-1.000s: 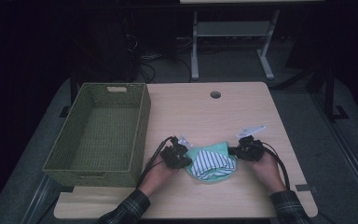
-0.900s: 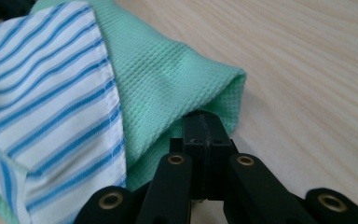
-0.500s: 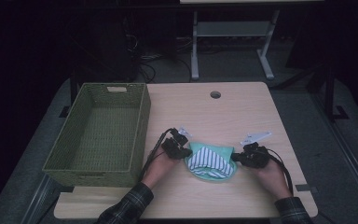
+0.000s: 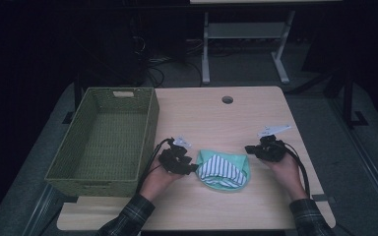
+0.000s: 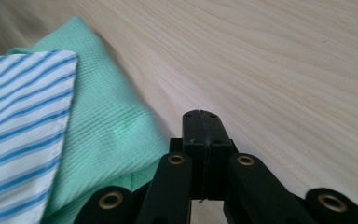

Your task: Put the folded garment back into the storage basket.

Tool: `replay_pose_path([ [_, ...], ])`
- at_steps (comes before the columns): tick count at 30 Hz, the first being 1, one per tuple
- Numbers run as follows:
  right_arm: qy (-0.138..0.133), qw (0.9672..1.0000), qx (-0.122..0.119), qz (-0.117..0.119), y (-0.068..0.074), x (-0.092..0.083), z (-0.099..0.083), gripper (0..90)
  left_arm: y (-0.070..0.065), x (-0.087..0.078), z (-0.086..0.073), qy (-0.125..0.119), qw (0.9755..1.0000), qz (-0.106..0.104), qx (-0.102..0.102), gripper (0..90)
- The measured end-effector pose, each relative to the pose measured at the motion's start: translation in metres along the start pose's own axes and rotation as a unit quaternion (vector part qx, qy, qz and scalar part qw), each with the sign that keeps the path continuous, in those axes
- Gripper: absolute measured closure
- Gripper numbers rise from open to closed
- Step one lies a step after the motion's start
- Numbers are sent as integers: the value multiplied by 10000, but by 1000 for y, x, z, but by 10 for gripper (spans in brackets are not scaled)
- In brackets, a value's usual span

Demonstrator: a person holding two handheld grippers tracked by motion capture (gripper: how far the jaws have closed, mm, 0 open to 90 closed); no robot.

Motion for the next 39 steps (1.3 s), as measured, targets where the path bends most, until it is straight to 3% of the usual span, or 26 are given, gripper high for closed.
replay_pose_path([
  [4,108,9999,-7,59,-1,6,-3,897,-6,-1,-3,5,9998,-171,85,340],
  [7,174,9998,-15,121,1,6,-7,896,-12,0,-7,-22,9998,-173,120,273],
  [8,203,9997,-29,147,2,6,-8,896,-12,-1,-7,55,9995,-184,245,256],
  [12,283,9993,-111,207,6,4,-13,897,-15,0,-10,146,9992,-215,301,199],
  [26,353,9974,-256,569,37,-12,-26,897,-16,-4,-10,206,9988,-206,385,179],
  [30,382,9967,-272,669,47,-17,-29,896,-18,-7,-10,102,9992,-206,320,179],
  [32,351,9963,-316,719,53,-20,-30,896,-19,-8,-10,175,9986,-224,436,179],
  [33,340,9962,-291,754,56,-21,-31,897,-21,-8,-10,121,9990,-216,373,179],
  [39,329,9934,-417,1016,78,-23,-34,896,-25,-11,-7,105,9984,-256,490,179],
])
Point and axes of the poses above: each handheld gripper's, and its own axes: x roughly forward along the jaws, z roughly out of its top, y roughly to its left, the point moved 1 cm from there along x, roughly forward along the jaws, and after that the axes turned 15 degrees about -y, right-handed, at the moved point
